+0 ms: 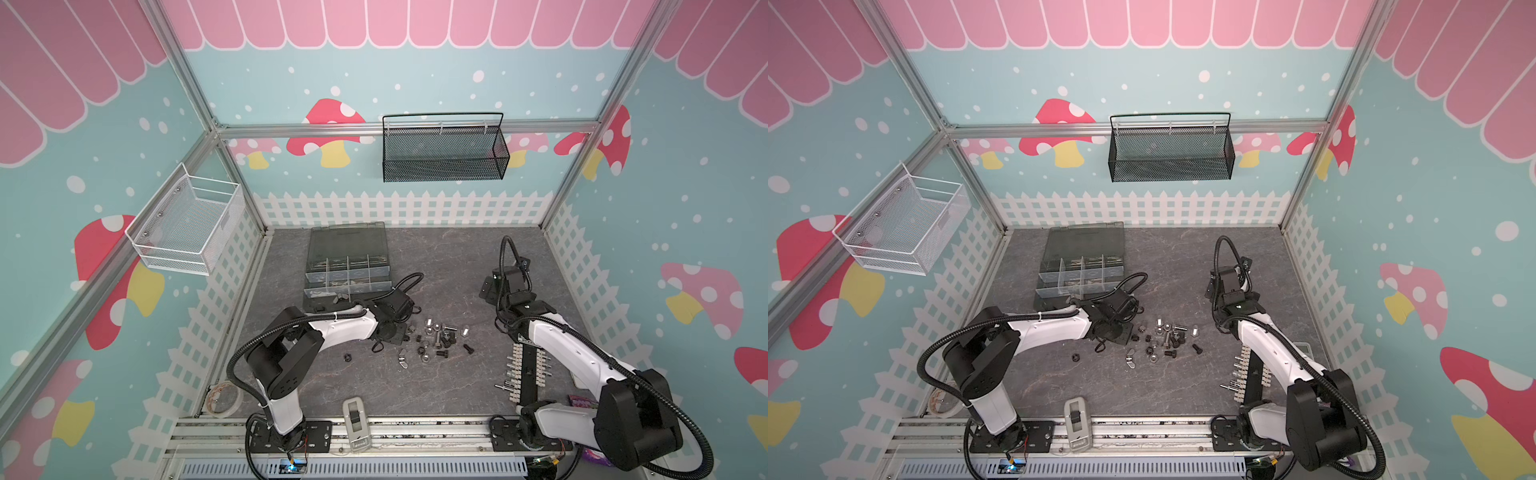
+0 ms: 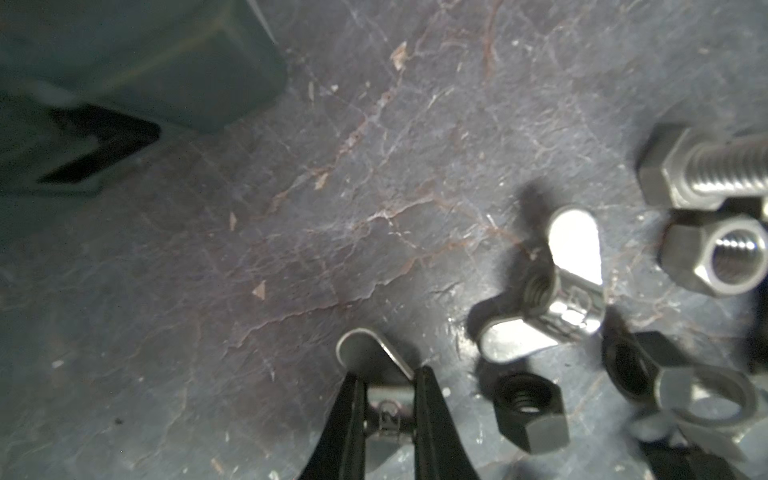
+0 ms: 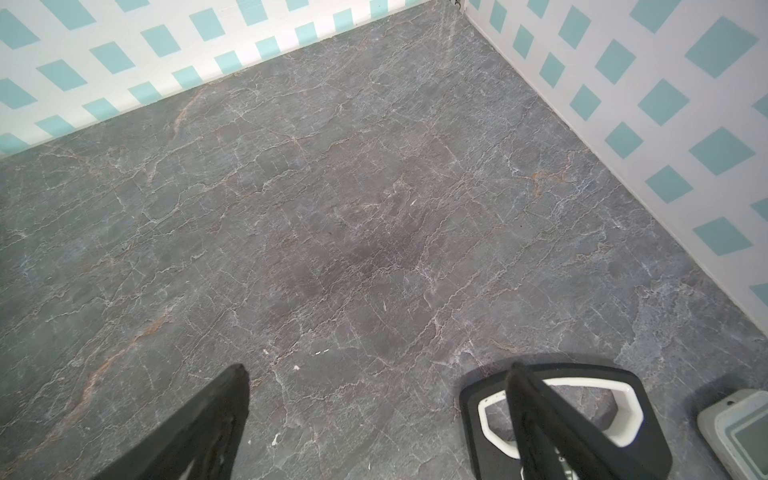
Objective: Sort the screws and nuts into containers
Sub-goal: 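Carry the second wing nut with the left gripper over the organizer compartment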
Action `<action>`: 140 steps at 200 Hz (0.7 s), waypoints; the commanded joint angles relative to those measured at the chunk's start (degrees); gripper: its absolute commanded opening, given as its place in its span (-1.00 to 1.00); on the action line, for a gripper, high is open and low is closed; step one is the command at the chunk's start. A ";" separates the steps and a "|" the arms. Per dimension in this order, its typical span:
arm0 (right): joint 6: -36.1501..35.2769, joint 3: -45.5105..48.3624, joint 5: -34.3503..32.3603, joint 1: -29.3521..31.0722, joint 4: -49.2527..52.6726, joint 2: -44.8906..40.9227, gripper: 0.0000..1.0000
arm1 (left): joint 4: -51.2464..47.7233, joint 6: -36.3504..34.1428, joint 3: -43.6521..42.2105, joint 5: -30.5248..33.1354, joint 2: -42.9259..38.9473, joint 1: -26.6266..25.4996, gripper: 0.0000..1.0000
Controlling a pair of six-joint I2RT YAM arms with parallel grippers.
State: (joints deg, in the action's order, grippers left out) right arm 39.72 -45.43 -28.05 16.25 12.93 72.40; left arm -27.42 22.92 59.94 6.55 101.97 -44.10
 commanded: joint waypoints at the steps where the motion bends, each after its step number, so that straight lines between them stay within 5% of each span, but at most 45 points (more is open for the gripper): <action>1: 1.43 0.22 -0.86 0.45 1.13 -0.36 0.95 | -0.68 3.02 0.26 2.05 -3.62 2.21 -0.77; 140: 1.83 0.16 0.83 0.45 0.25 1.32 0.95 | 3.14 9.99 -4.42 2.73 -17.05 26.21 -0.80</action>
State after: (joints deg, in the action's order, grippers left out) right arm 39.99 -45.43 -27.38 16.25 12.86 72.75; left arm -25.41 30.70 56.71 8.03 87.15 -21.52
